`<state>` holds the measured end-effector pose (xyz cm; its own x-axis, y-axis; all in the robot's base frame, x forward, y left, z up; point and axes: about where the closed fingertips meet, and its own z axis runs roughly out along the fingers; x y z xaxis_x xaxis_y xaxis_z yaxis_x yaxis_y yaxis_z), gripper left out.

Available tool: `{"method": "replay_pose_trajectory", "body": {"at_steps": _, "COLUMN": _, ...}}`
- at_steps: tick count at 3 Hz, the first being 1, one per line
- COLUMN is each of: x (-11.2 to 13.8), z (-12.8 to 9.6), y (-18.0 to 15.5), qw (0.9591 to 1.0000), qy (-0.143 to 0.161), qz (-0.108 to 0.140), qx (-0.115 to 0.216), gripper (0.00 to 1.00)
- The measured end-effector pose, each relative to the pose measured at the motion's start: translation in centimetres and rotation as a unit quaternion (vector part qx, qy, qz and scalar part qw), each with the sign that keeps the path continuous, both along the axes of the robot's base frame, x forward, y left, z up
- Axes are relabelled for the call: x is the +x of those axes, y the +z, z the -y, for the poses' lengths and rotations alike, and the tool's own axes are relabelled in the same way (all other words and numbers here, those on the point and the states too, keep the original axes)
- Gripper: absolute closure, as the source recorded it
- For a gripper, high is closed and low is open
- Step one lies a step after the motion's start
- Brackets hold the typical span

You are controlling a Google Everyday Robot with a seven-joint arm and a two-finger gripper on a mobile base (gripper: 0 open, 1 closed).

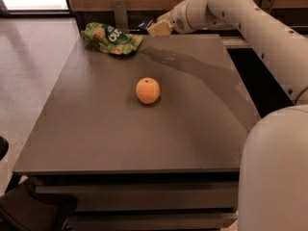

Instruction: Move rxbar blueberry near green rice chip bag

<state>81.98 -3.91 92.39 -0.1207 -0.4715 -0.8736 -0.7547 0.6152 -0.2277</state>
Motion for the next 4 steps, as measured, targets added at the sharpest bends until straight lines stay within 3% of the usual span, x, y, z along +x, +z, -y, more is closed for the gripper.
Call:
{"method": "replay_pose_trajectory", "body": {"at_steps": 1, "x": 0.01, "z": -0.34, "y": -0.49, "qw": 1.0, "qy": 0.002, "qz": -0.003, "qx": -0.001, "gripper": 0.83}}
{"method": "replay_pose_trajectory", "body": {"at_steps": 2, "x": 0.03, "z": -0.62, "y": -0.71, "qw": 1.0, "qy": 0.003, "qz": -0.004, "qx": -0.001, "gripper": 0.59}}
{"method": "replay_pose_trajectory", "body": {"at_steps": 3, "x": 0.06, "z": -0.98, "y": -0.99, "qw": 1.0, "qy": 0.006, "qz": -0.006, "qx": 0.0, "gripper": 0.28}}
{"method": "replay_pose_trajectory", "body": {"at_steps": 4, "x": 0.07, "z": -1.19, "y": -1.15, "qw": 0.9999, "qy": 0.007, "qz": -0.007, "qx": 0.0, "gripper": 0.07}}
